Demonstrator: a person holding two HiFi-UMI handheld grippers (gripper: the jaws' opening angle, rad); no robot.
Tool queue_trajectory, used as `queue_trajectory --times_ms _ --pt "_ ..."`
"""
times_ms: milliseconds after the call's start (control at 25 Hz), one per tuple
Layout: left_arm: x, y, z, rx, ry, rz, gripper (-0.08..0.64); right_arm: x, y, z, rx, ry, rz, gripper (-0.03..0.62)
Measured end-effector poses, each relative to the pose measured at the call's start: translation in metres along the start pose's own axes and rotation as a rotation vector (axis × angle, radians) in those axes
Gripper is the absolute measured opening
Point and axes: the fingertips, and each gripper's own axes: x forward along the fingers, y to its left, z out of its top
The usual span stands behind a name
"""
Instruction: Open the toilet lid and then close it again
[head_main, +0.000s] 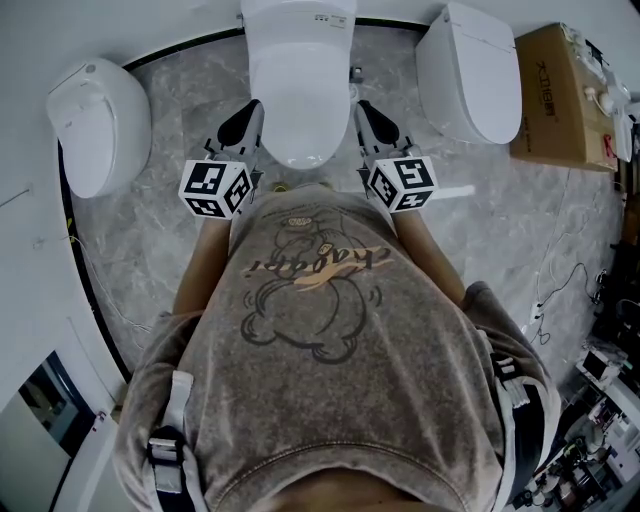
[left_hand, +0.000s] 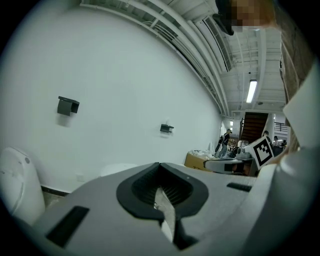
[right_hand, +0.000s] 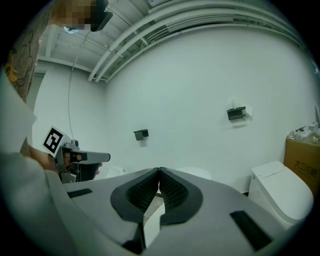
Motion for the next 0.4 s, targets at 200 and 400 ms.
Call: queue_trajectory --times_ms 200,400 --pt "0.0017 0.0000 0.0009 0.003 0.002 0.006 0.009 0.0010 -0.0013 -0.0012 -0.001 0.005 0.009 0.028" --pt "0.0031 0.0005 0.0013 -0.001 0.006 0.008 0.009 0.0002 -0.0040 -0.0025 -0.010 0.009 0.009 0.028"
